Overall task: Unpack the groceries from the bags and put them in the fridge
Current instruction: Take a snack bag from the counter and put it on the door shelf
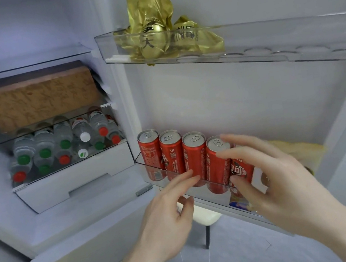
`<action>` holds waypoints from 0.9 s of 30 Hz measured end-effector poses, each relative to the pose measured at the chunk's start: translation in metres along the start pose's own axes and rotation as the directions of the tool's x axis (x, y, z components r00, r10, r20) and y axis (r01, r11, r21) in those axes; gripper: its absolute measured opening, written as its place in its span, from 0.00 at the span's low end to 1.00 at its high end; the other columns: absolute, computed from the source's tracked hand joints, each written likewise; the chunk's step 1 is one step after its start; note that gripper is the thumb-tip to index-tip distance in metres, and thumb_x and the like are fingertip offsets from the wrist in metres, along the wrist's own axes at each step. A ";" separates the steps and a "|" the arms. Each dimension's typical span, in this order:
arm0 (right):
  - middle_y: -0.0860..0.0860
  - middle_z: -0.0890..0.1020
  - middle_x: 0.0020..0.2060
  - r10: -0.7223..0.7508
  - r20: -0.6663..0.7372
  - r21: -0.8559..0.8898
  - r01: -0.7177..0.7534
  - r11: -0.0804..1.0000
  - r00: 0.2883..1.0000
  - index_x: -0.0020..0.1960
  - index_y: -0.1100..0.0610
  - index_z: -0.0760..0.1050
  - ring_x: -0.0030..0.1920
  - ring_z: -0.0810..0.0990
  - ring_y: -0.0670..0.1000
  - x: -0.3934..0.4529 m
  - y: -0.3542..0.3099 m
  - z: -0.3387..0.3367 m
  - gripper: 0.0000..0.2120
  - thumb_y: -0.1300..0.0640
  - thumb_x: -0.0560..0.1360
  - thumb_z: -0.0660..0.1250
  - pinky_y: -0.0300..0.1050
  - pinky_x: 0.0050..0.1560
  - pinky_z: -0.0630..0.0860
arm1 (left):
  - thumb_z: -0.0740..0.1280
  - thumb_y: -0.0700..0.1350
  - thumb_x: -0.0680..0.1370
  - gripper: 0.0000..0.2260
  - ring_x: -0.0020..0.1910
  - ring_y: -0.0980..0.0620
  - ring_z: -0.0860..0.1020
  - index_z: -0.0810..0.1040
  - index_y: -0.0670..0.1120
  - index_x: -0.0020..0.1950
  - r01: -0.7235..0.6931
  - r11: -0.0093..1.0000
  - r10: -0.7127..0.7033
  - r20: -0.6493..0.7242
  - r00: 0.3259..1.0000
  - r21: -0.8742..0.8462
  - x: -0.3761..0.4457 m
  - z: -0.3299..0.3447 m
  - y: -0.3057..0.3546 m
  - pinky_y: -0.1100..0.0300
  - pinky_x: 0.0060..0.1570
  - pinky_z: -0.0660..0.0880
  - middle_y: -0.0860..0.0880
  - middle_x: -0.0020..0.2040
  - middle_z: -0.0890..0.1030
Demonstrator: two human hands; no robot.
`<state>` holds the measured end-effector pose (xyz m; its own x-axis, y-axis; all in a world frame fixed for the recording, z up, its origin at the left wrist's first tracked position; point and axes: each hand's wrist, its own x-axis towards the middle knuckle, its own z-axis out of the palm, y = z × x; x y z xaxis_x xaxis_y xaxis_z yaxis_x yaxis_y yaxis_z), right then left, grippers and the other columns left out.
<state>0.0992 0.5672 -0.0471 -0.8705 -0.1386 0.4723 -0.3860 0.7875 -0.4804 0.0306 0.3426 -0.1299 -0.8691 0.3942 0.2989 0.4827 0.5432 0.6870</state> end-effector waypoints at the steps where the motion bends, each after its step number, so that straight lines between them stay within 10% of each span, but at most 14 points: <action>1: 0.34 0.70 0.73 -0.018 0.028 0.003 0.018 1.000 0.999 0.66 0.39 0.76 0.70 0.73 0.39 0.002 -0.002 0.006 0.23 0.59 0.76 0.72 0.30 0.63 0.70 | 0.64 0.40 0.81 0.24 0.60 0.65 0.77 0.75 0.67 0.69 0.002 1.000 -0.002 -0.028 1.000 0.000 -0.005 -0.006 -0.005 0.66 0.53 0.76 0.75 0.72 0.67; 16: 0.27 0.34 0.76 -0.183 0.581 0.051 0.189 0.981 0.793 0.80 0.33 0.47 0.79 0.32 0.36 0.090 -0.082 0.175 0.32 0.40 0.83 0.61 0.36 0.79 0.45 | 0.69 0.50 0.79 0.19 0.73 0.66 0.61 0.75 0.64 0.68 0.386 0.894 -0.288 -0.365 0.885 0.230 -0.079 -0.140 -0.123 0.62 0.71 0.62 0.72 0.73 0.61; 27: 0.31 0.30 0.77 -0.413 0.809 0.284 0.338 0.897 0.417 0.81 0.34 0.40 0.79 0.28 0.44 0.125 -0.156 0.279 0.36 0.43 0.83 0.60 0.50 0.82 0.48 | 0.58 0.64 0.75 0.29 0.79 0.56 0.53 0.63 0.63 0.77 0.755 0.586 -0.576 -0.504 0.643 0.293 -0.203 -0.157 -0.122 0.54 0.74 0.62 0.63 0.81 0.48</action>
<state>-0.0343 0.2592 -0.1195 -0.4508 -0.8693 -0.2027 -0.7273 0.4894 -0.4811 0.1314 0.0798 -0.1702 -0.8917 -0.4335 0.1303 -0.3417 0.8335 0.4342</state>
